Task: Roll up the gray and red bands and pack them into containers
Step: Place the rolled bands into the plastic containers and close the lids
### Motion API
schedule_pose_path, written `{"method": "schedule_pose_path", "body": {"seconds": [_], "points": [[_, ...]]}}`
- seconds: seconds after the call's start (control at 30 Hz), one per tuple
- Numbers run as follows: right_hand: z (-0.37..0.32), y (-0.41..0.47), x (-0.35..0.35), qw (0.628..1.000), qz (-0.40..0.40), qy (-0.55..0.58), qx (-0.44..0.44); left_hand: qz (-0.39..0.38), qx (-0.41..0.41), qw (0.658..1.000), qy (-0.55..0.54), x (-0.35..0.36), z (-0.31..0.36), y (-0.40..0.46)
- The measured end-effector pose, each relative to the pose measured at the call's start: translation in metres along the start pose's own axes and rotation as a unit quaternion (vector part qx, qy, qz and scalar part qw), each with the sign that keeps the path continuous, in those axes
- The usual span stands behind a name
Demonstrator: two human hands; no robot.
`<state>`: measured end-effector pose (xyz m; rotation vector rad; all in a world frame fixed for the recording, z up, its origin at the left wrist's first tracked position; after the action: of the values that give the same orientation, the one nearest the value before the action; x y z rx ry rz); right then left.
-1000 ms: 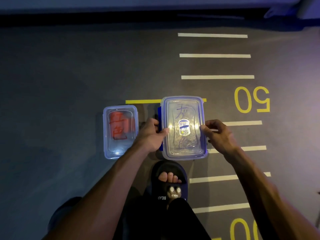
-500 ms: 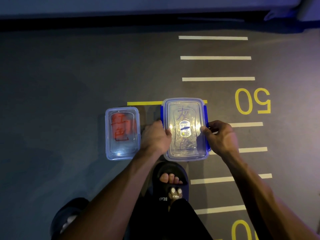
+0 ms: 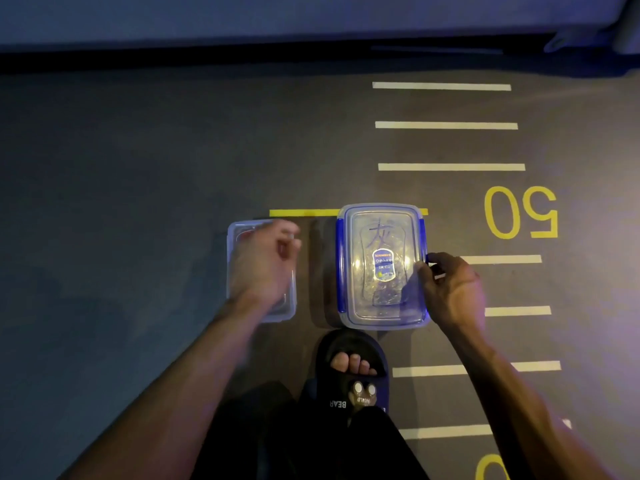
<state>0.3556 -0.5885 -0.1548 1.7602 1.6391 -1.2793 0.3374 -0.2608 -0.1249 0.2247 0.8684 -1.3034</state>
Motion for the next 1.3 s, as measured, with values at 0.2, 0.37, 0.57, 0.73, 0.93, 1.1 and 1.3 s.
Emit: {"method": "schedule_pose_path", "body": {"seconds": [0.2, 0.37, 0.57, 0.73, 0.93, 1.1, 1.3], "points": [[-0.018, -0.010, 0.011, 1.000, 0.001, 0.017, -0.022, 0.055, -0.173, 0.977, -0.116, -0.060, -0.104, -0.018], [-0.048, -0.030, 0.032, 0.993, -0.058, 0.042, -0.097, 0.026, -0.212, 0.956, -0.202, -0.034, -0.108, -0.038], [-0.045, -0.075, 0.042, 0.966, -0.176, -0.046, -0.184, 0.020, -0.185, 0.961, -0.202, -0.037, -0.100, -0.043], [-0.057, -0.048, 0.040, 0.964, -0.135, -0.109, -0.203, 0.000, -0.180, 0.957, -0.226, -0.024, -0.111, -0.004], [-0.093, 0.037, 0.031, 0.963, -0.126, -0.127, -0.204, -0.027, -0.123, 0.963, -0.237, -0.025, -0.068, 0.082], [-0.115, 0.079, 0.026, 0.959, -0.133, -0.158, -0.196, -0.070, -0.131, 0.959, -0.240, -0.029, -0.041, 0.111], [-0.123, 0.089, 0.026, 0.958, -0.142, -0.168, -0.185, -0.139, -0.117, 0.952, -0.247, -0.021, -0.023, 0.110]]}}
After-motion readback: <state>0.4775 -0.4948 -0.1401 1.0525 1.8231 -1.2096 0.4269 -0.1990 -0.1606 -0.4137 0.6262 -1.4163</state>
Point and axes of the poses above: each hand's wrist, its own y-axis towards the middle knuckle, its own x-axis out of the palm, z = x × y, the point moved 9 cm from there along y, towards the middle knuckle
